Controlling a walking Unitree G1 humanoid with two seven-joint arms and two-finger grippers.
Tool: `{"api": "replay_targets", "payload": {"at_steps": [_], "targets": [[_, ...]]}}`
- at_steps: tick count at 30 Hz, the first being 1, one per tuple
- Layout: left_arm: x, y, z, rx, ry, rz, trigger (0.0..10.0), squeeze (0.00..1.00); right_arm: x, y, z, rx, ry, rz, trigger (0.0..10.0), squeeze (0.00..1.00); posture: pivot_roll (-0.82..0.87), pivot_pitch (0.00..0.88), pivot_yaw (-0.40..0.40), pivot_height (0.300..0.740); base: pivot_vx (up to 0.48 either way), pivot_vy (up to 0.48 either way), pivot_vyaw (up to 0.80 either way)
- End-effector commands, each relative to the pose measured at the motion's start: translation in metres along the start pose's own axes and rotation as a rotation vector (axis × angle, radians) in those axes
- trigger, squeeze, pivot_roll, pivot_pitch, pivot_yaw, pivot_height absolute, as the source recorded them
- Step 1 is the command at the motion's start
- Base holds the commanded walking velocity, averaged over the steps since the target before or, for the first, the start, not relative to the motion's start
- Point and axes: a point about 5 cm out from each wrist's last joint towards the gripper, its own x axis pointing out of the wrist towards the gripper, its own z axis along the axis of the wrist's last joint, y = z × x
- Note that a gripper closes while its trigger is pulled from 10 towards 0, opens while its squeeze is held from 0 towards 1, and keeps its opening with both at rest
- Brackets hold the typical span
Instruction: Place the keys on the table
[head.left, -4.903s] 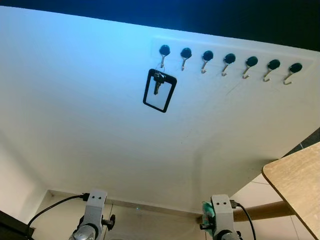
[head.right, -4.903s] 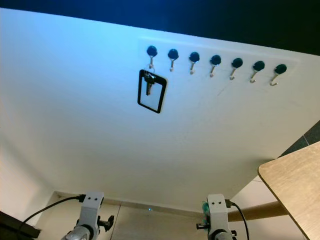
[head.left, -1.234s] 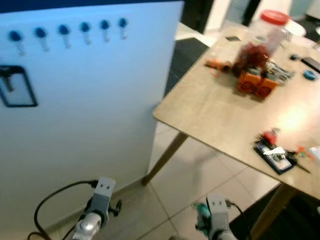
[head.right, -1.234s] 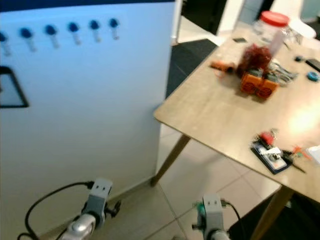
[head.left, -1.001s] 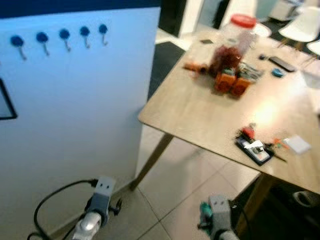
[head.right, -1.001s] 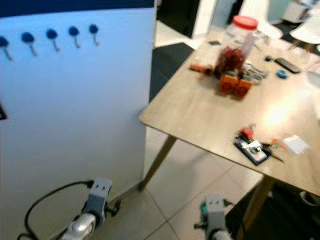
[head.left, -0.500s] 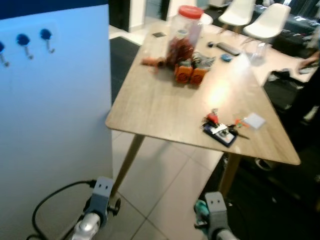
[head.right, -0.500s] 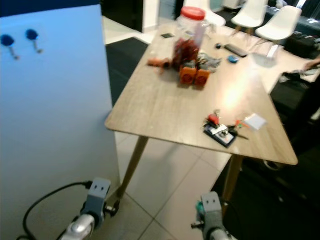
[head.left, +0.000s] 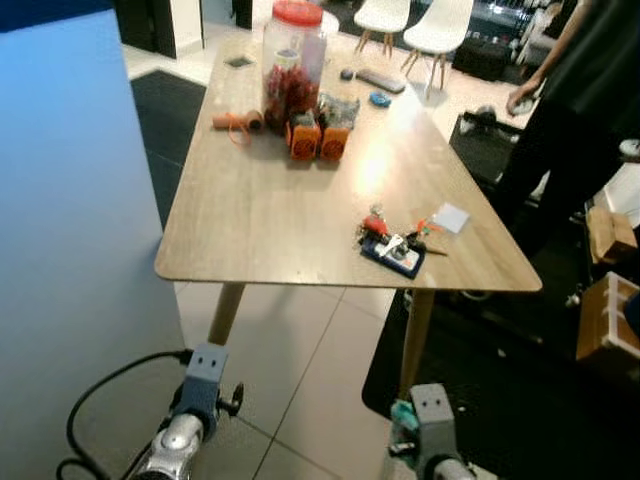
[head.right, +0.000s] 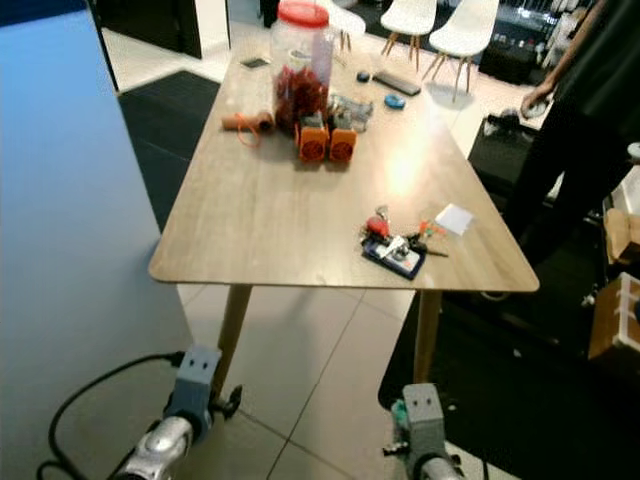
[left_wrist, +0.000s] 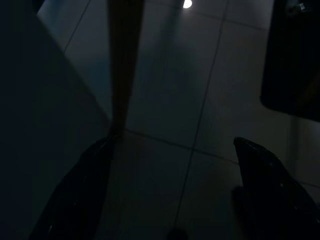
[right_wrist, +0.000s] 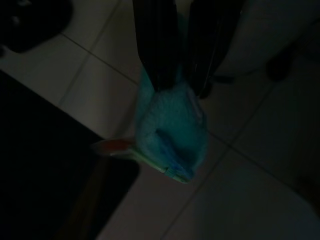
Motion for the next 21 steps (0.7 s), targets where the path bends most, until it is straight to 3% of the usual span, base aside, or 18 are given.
{"api": "replay_targets", "payload": {"at_steps": [1, 8, 21], "targets": [[-0.001, -0.003, -0.003, -0.024, 0.004, 0.001, 10.0, 0.00, 0.000, -0.006, 0.002, 0.002, -0.001, -0.011, 10.0, 0.00, 0.10, 0.004, -0.071, 0.740, 0.000, 0.000, 0.00], [-0.005, -0.001, -0.014, -0.021, 0.050, 0.043, 10.0, 0.00, 0.001, -0.003, 0.001, -0.032, 0.017, 0.022, 10.0, 0.00, 0.10, 0.010, -0.085, 0.740, 0.000, 0.000, 0.00], [-0.007, -0.011, -0.017, -0.069, 0.024, 0.070, 10.0, 0.00, 0.002, -0.015, 0.010, -0.167, 0.016, 0.066, 10.0, 0.00, 0.09, 0.006, -0.175, 0.740, 0.000, 0.000, 0.00]]}}
